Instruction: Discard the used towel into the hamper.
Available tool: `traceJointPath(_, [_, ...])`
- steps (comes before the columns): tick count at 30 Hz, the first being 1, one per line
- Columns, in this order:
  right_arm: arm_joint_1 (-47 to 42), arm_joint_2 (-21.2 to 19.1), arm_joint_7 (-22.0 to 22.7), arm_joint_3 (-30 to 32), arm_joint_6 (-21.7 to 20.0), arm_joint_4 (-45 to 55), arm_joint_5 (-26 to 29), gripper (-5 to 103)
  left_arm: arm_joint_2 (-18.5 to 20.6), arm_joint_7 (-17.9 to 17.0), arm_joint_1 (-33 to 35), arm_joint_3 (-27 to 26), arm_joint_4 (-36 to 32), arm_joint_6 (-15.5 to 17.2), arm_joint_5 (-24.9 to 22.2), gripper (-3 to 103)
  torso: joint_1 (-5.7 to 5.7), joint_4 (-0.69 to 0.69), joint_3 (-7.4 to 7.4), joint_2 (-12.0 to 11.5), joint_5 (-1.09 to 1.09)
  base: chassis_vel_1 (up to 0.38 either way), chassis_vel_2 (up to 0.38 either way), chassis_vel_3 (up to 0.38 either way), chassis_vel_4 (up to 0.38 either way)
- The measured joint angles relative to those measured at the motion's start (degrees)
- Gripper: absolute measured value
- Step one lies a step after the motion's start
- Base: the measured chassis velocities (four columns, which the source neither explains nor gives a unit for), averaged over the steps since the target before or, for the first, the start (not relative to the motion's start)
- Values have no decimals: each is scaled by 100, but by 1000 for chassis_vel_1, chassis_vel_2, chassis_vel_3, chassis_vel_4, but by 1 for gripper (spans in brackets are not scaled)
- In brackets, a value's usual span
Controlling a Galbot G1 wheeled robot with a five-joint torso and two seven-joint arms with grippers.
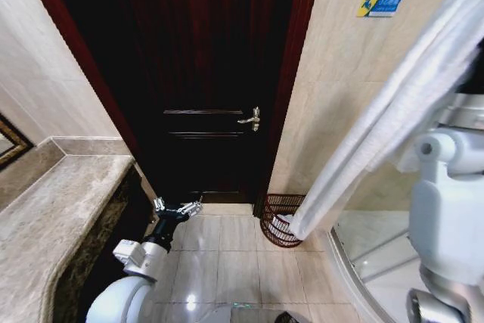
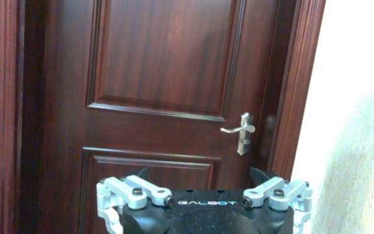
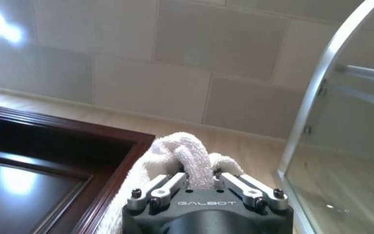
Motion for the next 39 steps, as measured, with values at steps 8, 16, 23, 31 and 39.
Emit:
traceJointPath(8, [452,294,36,-190,159,-649,-535,11,-1,0,0,0,0,0,0,100,2,4,1,-1,2,0,0,0,0])
traceJointPath(16, [701,353,75,-182,225,-1024,-631,11,0,0,0,1,0,0,0,100,0,1,0,0,1,0,0,0,0])
traceJointPath(23, [744,456,66,-248,272,-1202,-598,11,0,0,0,1,0,0,0,100,0,1,0,0,0,0,0,0,0])
traceJointPath(31, [400,517,-16,-295,529,-1339,-577,11,0,0,0,0,0,0,0,100,0,1,0,0,1,0,0,0,0])
traceJointPath(39, [28,722,-146,-292,822,-1508,-593,11,0,0,0,1,0,0,0,100,0,1,0,0,2,0,0,0,0])
